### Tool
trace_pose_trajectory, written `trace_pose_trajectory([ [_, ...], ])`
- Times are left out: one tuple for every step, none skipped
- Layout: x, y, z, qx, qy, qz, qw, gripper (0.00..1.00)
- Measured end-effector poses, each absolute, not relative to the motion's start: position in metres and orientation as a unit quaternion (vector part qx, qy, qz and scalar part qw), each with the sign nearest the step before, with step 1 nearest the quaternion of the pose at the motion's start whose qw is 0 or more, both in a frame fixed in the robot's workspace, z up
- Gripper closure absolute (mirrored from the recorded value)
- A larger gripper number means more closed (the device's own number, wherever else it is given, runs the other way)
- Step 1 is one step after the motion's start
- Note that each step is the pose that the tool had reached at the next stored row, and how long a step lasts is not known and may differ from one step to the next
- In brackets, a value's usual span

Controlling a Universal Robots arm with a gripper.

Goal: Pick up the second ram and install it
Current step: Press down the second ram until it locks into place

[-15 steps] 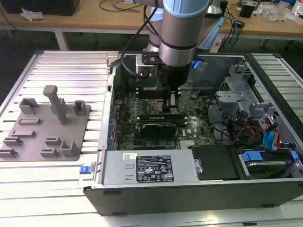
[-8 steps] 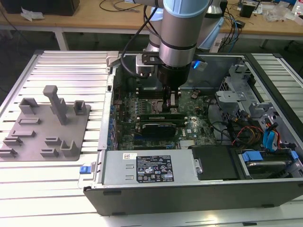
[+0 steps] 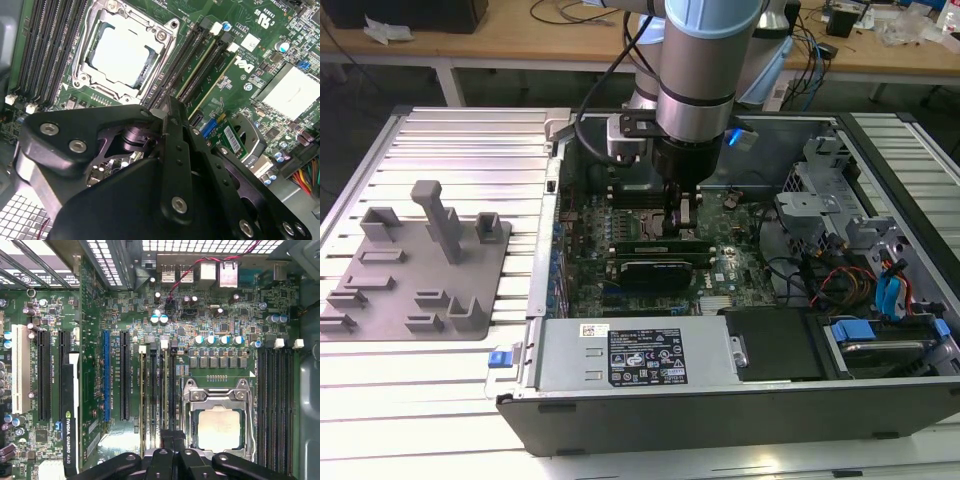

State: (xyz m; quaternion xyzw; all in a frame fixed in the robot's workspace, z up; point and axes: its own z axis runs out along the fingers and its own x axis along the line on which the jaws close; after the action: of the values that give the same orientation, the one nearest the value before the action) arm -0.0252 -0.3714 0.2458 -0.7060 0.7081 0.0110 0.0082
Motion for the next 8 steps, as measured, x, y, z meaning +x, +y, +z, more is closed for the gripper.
trace_pose_trajectory([
  [-0.0252, -0.3714, 0.2458, -0.706, 0.708, 0.011, 0.008, 0.92],
  [-0.0252, -0.3715, 0.2458, -0.706, 0.708, 0.011, 0.008, 0.92],
  [-0.0252, -0.3715, 0.2458, -0.706, 0.708, 0.011, 0.008, 0.92],
  [-0.0252, -0.3715, 0.2458, -0.706, 0.708, 0.011, 0.008, 0.92],
  [-0.0252, -0.3716, 0.2458, -0.706, 0.708, 0.011, 0.008, 0.92],
  [-0.0252, -0.3716, 0.2458, -0.706, 0.708, 0.011, 0.008, 0.92],
  [-0.0252, -0.3716, 0.2458, -0.706, 0.708, 0.011, 0.008, 0.92],
  [-0.0226, -0.3717, 0.2459, -0.706, 0.708, 0.011, 0.008, 0.92],
])
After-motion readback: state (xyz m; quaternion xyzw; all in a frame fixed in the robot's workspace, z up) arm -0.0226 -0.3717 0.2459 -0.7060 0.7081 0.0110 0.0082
